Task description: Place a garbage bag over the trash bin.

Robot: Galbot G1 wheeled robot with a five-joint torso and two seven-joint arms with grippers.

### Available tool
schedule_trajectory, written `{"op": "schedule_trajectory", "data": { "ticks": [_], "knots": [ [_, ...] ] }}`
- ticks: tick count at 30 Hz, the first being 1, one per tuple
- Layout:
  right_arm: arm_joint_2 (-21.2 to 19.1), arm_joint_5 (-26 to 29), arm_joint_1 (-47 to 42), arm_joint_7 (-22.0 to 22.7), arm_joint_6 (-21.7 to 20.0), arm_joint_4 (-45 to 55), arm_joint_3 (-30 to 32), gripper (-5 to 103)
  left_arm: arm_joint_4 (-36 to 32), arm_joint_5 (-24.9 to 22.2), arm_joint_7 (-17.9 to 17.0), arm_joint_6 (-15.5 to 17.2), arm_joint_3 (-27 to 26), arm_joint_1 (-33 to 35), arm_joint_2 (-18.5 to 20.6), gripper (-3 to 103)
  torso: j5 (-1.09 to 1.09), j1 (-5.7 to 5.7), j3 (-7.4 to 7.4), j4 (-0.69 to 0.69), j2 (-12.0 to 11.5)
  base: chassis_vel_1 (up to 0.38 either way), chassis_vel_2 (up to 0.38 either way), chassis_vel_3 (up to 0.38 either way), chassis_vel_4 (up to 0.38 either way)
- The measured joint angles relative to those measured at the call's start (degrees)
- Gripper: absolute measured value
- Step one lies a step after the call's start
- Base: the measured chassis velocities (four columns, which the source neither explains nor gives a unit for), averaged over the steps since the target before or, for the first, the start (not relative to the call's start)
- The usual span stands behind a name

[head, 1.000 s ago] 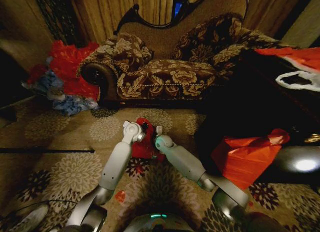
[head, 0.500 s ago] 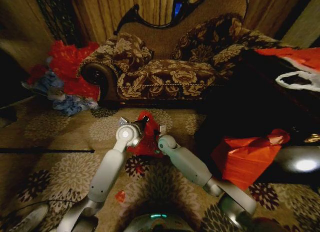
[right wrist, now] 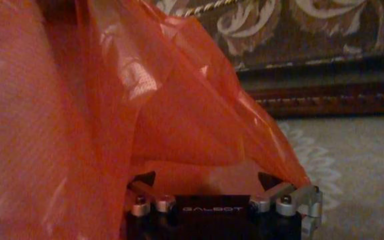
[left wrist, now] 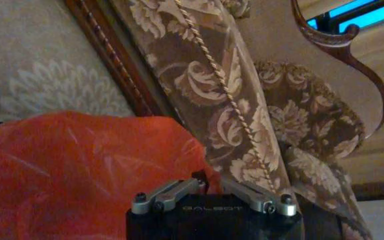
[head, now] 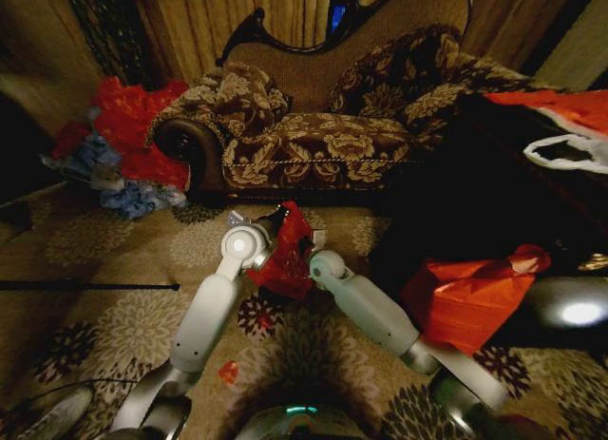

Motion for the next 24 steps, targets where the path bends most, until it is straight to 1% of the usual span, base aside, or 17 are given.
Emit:
{"op": "schedule_trajectory", "data": {
  "ticks": [2,7,10,16,18,20,21,23,24],
  "knots": [
    [-1.0,0.8,0.1,1.0,-0.2,2.0,0.1,100,0.1,0.0,0.8,-0.1,-0.2,-0.3,-0.2,0,0.00,0.00,0.00,0.01,0.0,0.000,0.000,0.000,0.000],
    [-2.3,1.2,0.2,1.4,-0.3,4.4,0.3,100,0.4,0.0,2.2,-0.6,-0.2,-0.9,-0.1,0,0.00,0.00,0.00,0.01,0.0,0.000,0.000,0.000,0.000],
    [-3.5,1.3,0.2,1.6,-0.3,6.0,0.7,100,2.1,0.1,4.1,-1.1,-0.2,-2.0,-0.3,0,0.00,0.00,0.00,0.01,0.0,0.000,0.000,0.000,0.000],
    [-4.3,1.1,-0.6,1.7,-0.3,7.2,1.5,100,4.2,0.3,5.5,-1.9,-0.3,-2.6,-0.9,0,0.00,0.00,0.00,-0.01,0.0,0.000,0.000,0.000,0.000],
    [-4.7,0.9,-1.2,1.8,-0.3,8.3,2.0,100,4.4,0.5,6.6,-2.3,-0.5,-2.6,-0.9,0,0.00,0.00,0.00,0.02,0.0,0.000,0.000,0.000,0.000],
    [-5.6,0.9,-2.2,2.0,-0.2,10.5,2.7,100,4.6,0.6,8.1,-2.4,-0.5,-2.6,-0.7,0,-0.01,0.00,0.00,0.01,0.0,0.000,0.000,0.000,0.000],
    [-5.6,0.9,-2.2,2.0,-0.2,10.5,2.7,100,4.6,0.6,8.1,-2.4,-0.5,-2.6,-0.7,0,-0.01,0.00,0.00,0.01,0.0,0.000,0.000,0.000,0.000],
    [-6.7,1.0,-3.3,2.1,-0.2,12.9,3.6,100,5.0,0.6,9.8,-2.4,-0.7,-2.6,-0.2,0,0.00,0.00,0.00,0.00,0.0,0.000,0.000,0.000,0.000],
    [-6.7,1.0,-3.3,2.1,-0.2,12.9,3.6,100,5.0,0.6,9.8,-2.4,-0.7,-2.6,-0.2,0,0.00,0.00,0.00,0.00,0.0,0.000,0.000,0.000,0.000]
  ]
}}
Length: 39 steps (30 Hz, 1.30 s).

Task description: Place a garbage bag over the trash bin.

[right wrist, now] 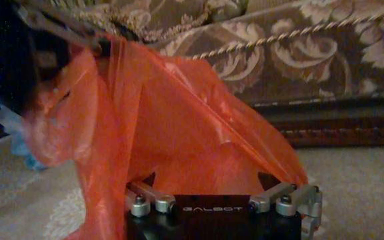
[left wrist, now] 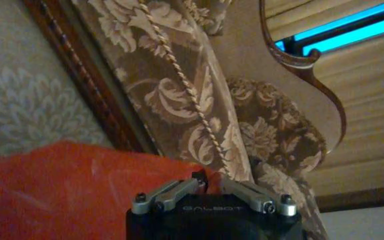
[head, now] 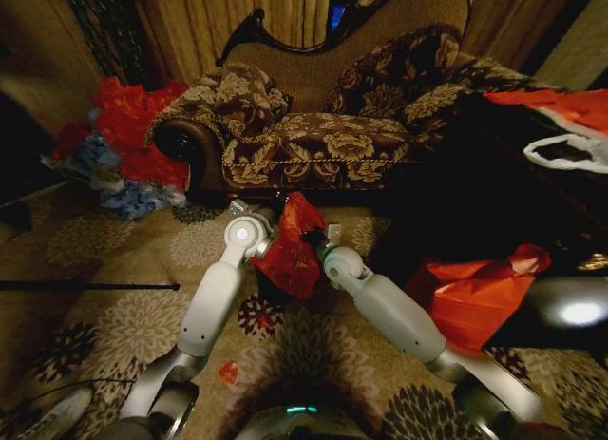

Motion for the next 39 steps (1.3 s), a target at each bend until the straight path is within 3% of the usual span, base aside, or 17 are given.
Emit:
{"op": "schedule_trajectory", "data": {
  "ticks": [3,12,26,39],
  "knots": [
    [-2.0,0.0,-1.6,-0.4,-0.1,2.6,1.5,100,0.8,0.0,1.5,0.0,-0.3,-0.3,0.4,0,-0.01,0.00,0.00,0.00,0.0,0.000,0.000,0.000,0.000],
    [-5.4,-0.1,-4.0,-1.9,-0.1,4.9,3.0,100,0.9,-0.2,1.5,0.4,-0.1,-0.3,0.9,0,-0.01,0.00,0.00,0.00,0.0,0.000,0.000,0.000,0.000],
    [-4.4,0.3,-1.2,-2.9,-0.3,3.0,2.6,100,-2.1,1.8,1.7,2.1,2.4,1.9,1.4,0,-0.01,0.00,0.00,0.00,0.0,0.000,0.000,0.000,0.000],
    [-6.6,4.0,2.1,-1.8,-1.2,5.3,1.8,100,-2.1,7.7,5.3,3.0,2.9,6.0,2.7,0,-0.01,0.00,0.00,0.00,0.0,0.000,0.000,0.000,0.000]
  ]
}}
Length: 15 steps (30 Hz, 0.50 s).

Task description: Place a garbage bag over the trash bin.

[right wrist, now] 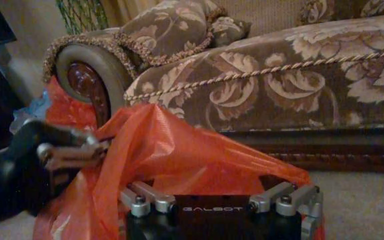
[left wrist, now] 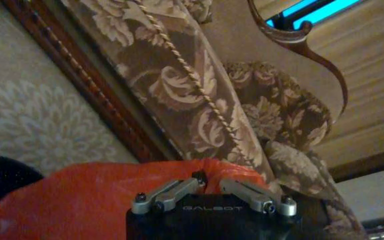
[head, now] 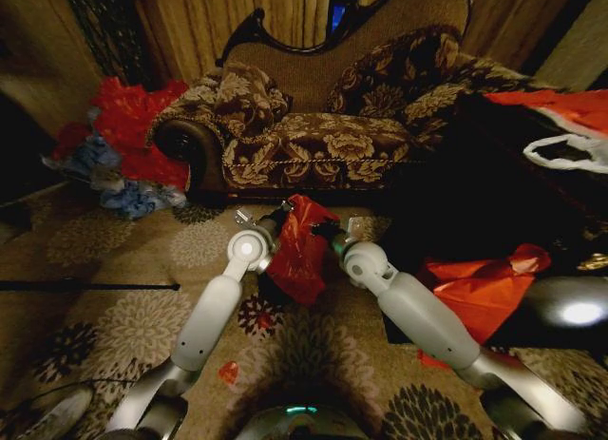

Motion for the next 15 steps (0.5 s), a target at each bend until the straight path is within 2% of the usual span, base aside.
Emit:
{"op": "schedule_trajectory", "data": {
  "ticks": [15],
  "knots": [
    [-3.6,1.3,0.1,0.3,-0.4,2.4,-0.1,100,1.2,1.9,1.3,-0.2,-0.5,2.2,1.4,0,0.00,0.00,0.00,0.00,0.0,0.000,0.000,0.000,0.000]
  ]
}}
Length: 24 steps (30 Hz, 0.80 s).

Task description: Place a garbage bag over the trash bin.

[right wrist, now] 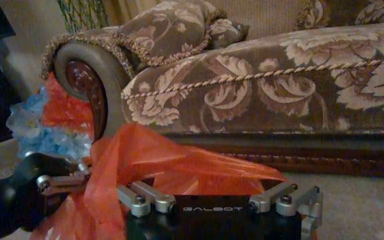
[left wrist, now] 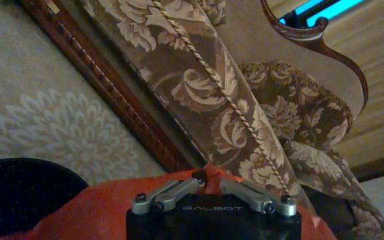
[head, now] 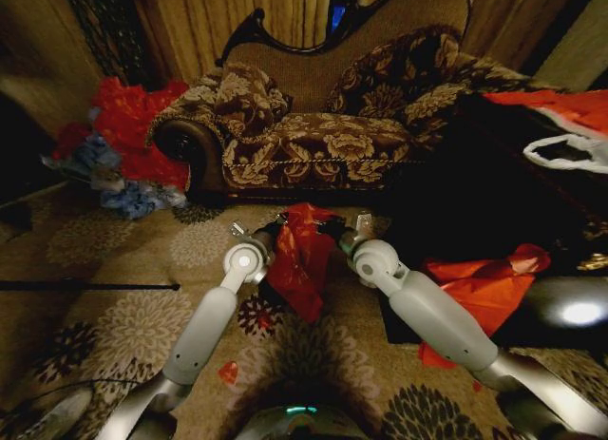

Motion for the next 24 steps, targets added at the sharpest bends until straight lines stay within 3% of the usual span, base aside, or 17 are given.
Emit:
{"op": "schedule_trajectory", "data": {
  "ticks": [8,14,18,22,23,24],
  "knots": [
    [-2.8,0.9,0.1,-0.4,0.1,1.1,-0.6,103,1.6,1.7,1.1,-0.6,-0.2,0.0,-0.3,0,-0.01,0.00,0.00,-0.01,0.0,0.000,0.000,0.000,0.000],
    [-1.7,2.5,0.1,1.1,0.7,0.7,-0.9,86,1.1,3.1,1.3,-0.8,0.0,0.3,-0.4,0,0.00,0.00,0.00,0.01,0.0,0.000,0.000,0.000,0.000],
    [-1.1,3.9,0.2,2.0,0.7,0.9,-0.9,82,1.1,4.4,1.8,-0.8,0.5,0.4,-0.4,0,0.00,0.00,0.00,0.00,0.0,0.000,0.000,0.000,0.000],
    [-0.8,6.7,1.0,3.1,0.8,1.2,-0.8,70,1.8,7.0,3.4,-0.8,1.2,0.3,-0.4,0,-0.01,0.00,0.00,0.00,0.0,0.000,0.000,0.000,0.000],
    [-1.1,7.0,1.3,3.1,0.7,1.2,-0.8,61,2.0,7.9,4.0,-0.8,1.3,0.5,-0.3,0,0.00,0.00,0.00,0.01,0.0,0.000,0.000,0.000,0.000],
    [-1.1,7.0,1.3,3.1,0.7,1.2,-0.8,61,2.0,7.9,4.0,-0.8,1.3,0.5,-0.3,0,0.00,0.00,0.00,0.01,0.0,0.000,0.000,0.000,0.000]
  ]
}}
